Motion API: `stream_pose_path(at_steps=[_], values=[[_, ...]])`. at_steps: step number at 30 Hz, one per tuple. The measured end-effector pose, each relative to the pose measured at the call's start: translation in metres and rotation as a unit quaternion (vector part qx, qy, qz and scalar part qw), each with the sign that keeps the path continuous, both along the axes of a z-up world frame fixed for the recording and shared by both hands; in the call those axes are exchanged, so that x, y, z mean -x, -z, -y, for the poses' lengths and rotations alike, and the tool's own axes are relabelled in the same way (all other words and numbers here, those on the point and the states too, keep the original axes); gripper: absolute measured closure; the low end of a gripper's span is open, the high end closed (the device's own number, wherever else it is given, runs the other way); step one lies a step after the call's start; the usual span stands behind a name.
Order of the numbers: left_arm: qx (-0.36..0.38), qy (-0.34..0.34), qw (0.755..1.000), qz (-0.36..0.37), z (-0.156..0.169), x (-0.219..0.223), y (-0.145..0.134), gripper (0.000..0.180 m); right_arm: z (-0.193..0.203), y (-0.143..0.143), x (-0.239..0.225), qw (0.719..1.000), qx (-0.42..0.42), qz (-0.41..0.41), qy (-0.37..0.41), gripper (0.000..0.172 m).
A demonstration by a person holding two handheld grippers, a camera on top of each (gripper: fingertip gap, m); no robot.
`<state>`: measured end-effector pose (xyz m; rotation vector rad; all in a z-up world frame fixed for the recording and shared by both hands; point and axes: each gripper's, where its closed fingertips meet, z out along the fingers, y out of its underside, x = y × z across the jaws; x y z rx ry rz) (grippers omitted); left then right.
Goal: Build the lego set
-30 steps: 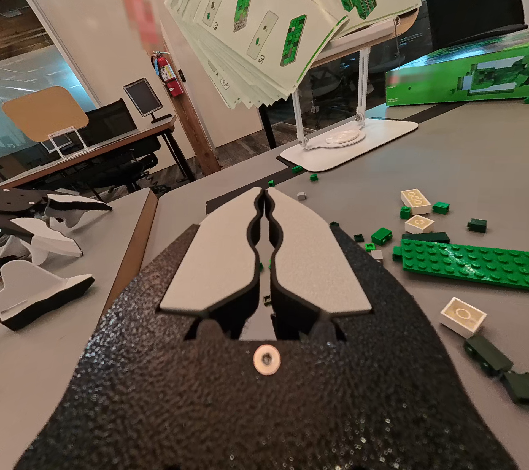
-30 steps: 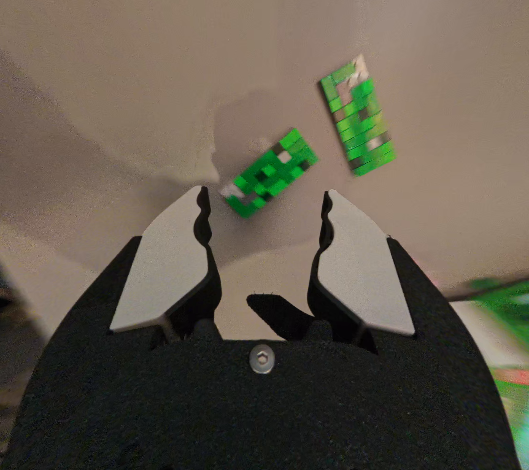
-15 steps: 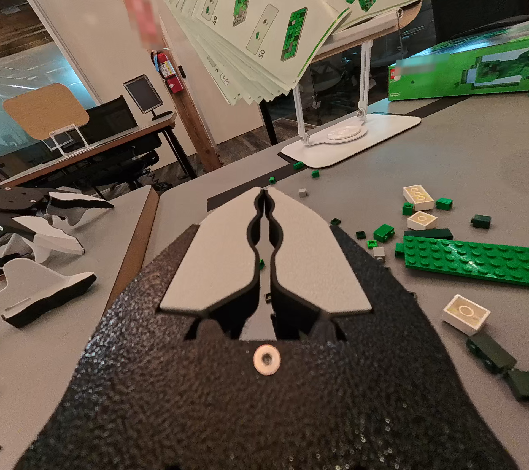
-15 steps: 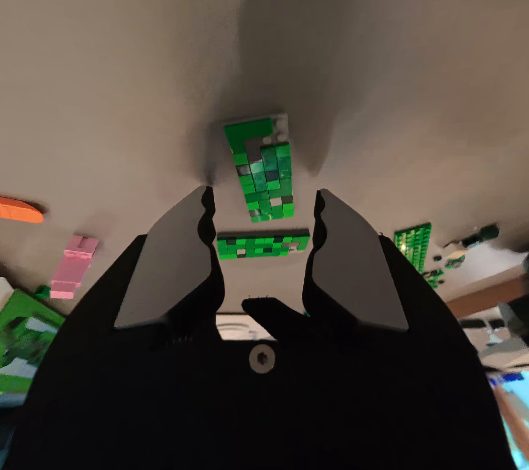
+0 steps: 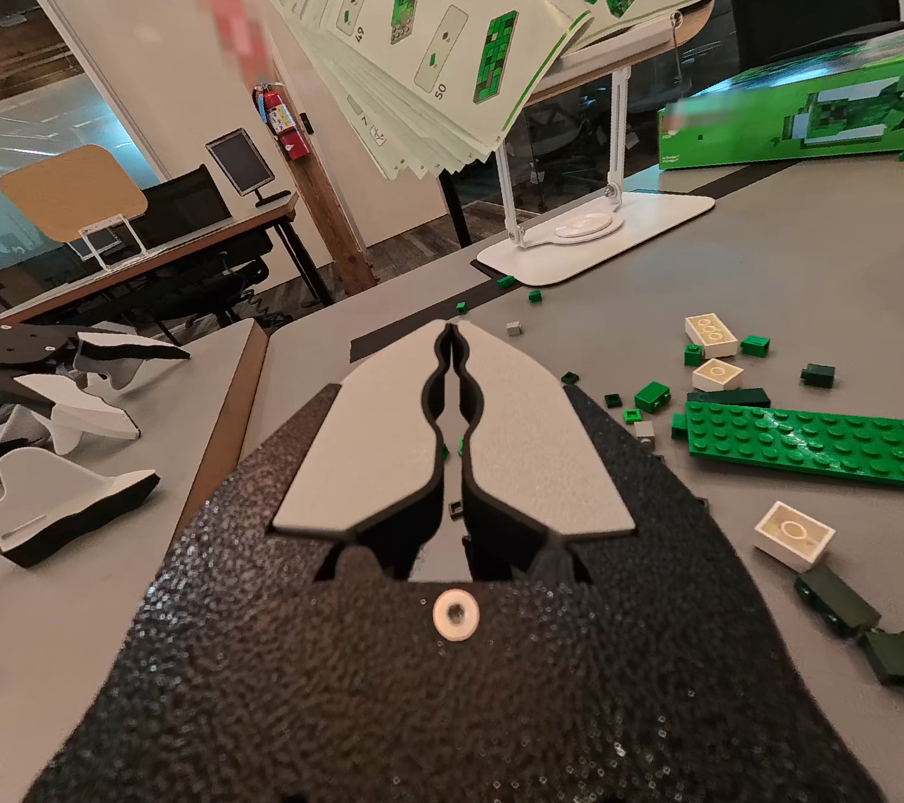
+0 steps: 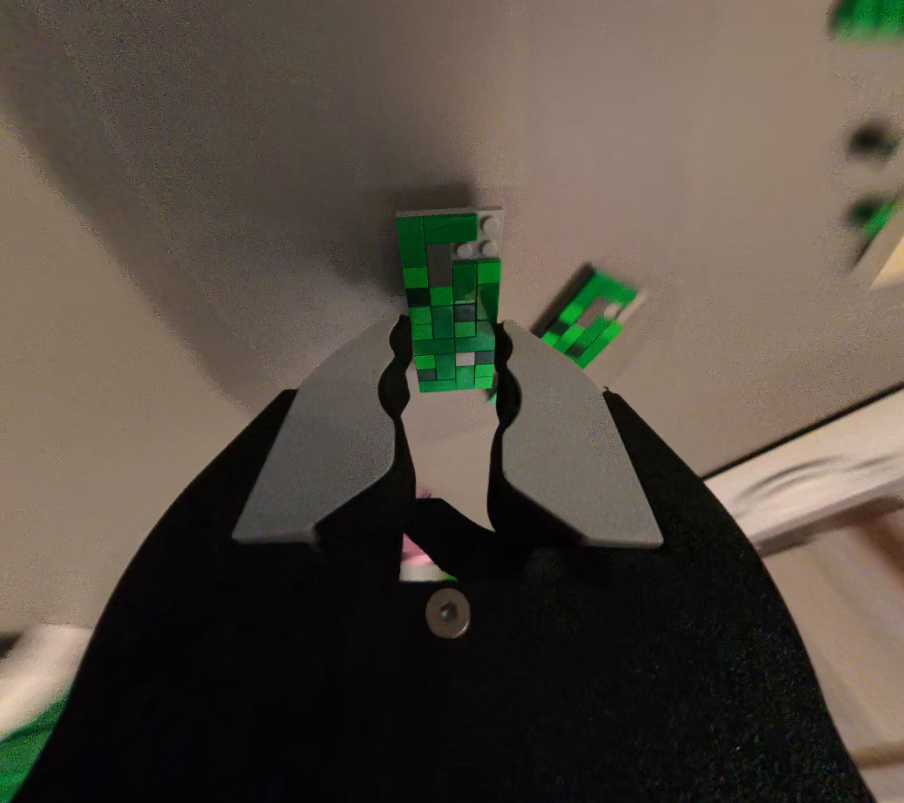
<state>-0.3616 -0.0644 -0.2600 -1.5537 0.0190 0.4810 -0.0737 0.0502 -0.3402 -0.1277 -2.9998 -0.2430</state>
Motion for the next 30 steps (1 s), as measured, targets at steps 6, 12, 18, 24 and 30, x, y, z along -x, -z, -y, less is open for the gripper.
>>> stream_pose_path(at_steps=[6,12,18,24,30], values=[[-0.002,0.001,1.000,0.004,0.000,0.000,0.000,0.180,-0.006,0.003,-0.001,0.950,0.028,0.027,0.309,0.140],[0.001,0.001,1.000,-0.004,0.000,-0.002,0.000,0.180,-0.012,0.010,-0.002,0.953,0.007,0.006,0.303,0.139],[0.000,0.002,1.000,-0.004,0.000,-0.001,0.000,0.180,-0.010,0.003,-0.007,0.940,0.031,-0.028,0.339,0.119],[-0.014,0.004,1.000,0.021,0.001,0.004,-0.002,0.180,0.009,-0.043,0.021,0.751,0.299,-0.291,0.512,0.123],[-0.006,0.017,0.999,0.032,0.001,0.002,0.000,0.180,-0.037,-0.080,0.023,0.533,0.318,-0.575,0.533,0.129]])
